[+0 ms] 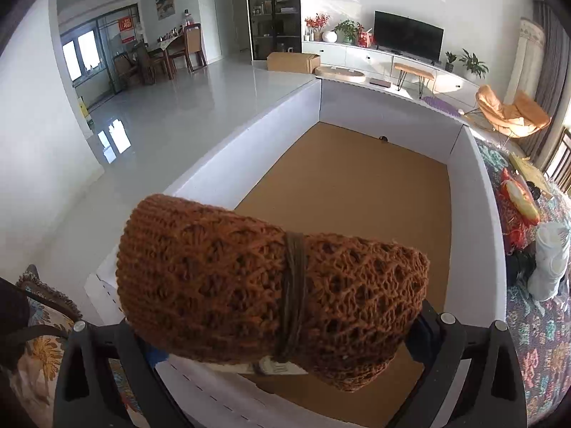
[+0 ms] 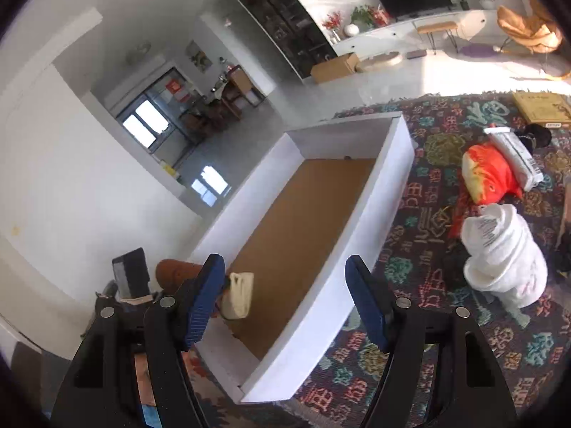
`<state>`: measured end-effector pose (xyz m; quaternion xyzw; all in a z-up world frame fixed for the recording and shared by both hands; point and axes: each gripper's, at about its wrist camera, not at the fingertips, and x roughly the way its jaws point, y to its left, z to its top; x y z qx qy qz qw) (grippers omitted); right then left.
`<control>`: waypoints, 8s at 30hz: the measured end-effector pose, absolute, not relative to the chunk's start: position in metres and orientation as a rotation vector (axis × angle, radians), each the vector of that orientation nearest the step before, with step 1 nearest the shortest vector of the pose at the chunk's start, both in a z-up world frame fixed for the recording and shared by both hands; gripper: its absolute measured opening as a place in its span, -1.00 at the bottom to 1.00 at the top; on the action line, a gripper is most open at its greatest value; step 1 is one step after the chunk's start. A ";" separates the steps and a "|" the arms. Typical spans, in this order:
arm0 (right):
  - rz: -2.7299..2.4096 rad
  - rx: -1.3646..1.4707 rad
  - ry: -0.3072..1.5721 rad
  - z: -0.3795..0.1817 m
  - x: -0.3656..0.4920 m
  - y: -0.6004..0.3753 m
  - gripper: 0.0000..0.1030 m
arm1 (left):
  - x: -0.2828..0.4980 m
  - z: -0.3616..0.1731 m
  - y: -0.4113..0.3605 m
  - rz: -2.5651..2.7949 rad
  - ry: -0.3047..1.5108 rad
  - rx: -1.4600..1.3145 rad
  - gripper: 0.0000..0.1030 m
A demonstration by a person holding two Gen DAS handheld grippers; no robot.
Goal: Organize soft objects
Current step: 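Lower knitted bundle into white box, open left tool while right tool releases roll there, then withdraw both tools from the box back over the table, then position left tool at white towel bundle while right tool moves toward black claw clip, then grasp white towel bundle with left tool while right tool grasps black claw clip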
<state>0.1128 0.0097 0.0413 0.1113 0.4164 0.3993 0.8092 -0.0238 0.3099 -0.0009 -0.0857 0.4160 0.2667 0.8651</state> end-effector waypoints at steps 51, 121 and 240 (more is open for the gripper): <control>0.396 0.232 0.968 -0.074 0.088 -0.160 0.46 | 0.019 0.032 0.128 0.279 0.741 0.115 1.00; 0.204 0.378 0.889 -0.113 0.079 -0.224 0.57 | 0.118 -0.120 0.039 -0.095 0.953 0.038 1.00; -0.185 0.135 0.990 -0.116 0.151 -0.295 0.67 | 0.089 -0.119 0.041 -0.100 0.960 0.045 1.00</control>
